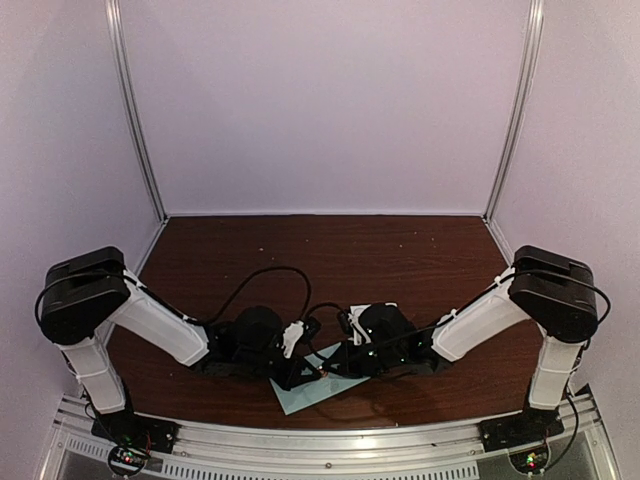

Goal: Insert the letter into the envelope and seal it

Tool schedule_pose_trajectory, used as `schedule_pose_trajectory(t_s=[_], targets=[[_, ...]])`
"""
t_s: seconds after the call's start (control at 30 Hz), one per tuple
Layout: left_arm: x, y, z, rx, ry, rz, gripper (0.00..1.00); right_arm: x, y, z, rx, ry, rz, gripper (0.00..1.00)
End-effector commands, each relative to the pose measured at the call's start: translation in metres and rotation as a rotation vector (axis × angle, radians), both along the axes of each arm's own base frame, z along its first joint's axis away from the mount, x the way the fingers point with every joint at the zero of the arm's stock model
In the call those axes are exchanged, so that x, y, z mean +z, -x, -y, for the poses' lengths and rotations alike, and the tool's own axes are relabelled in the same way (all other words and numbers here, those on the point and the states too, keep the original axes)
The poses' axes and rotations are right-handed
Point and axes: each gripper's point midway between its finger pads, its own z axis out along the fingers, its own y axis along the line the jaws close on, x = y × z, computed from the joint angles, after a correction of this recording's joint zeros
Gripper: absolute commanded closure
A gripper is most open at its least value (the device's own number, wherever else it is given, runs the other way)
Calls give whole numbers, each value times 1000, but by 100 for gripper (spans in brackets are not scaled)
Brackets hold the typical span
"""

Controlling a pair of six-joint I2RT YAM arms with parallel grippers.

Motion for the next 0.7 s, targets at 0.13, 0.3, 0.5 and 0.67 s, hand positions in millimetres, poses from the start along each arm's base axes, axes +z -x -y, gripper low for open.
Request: schedule_pose_trajectory(t_s=[0.13, 0.3, 0.5, 0.67], targets=[[-22, 8, -22, 24, -74, -49, 100, -36, 14, 17, 29, 114, -62, 100], [-22, 7, -19, 18, -73, -49, 100, -34, 22, 10, 80, 105, -58, 100], [-23, 7, -19, 18, -75, -47, 100, -34, 28, 7, 103, 117, -59, 100], [-21, 6, -20, 24, -76, -41, 100, -34, 32, 16, 93, 134, -68, 100]])
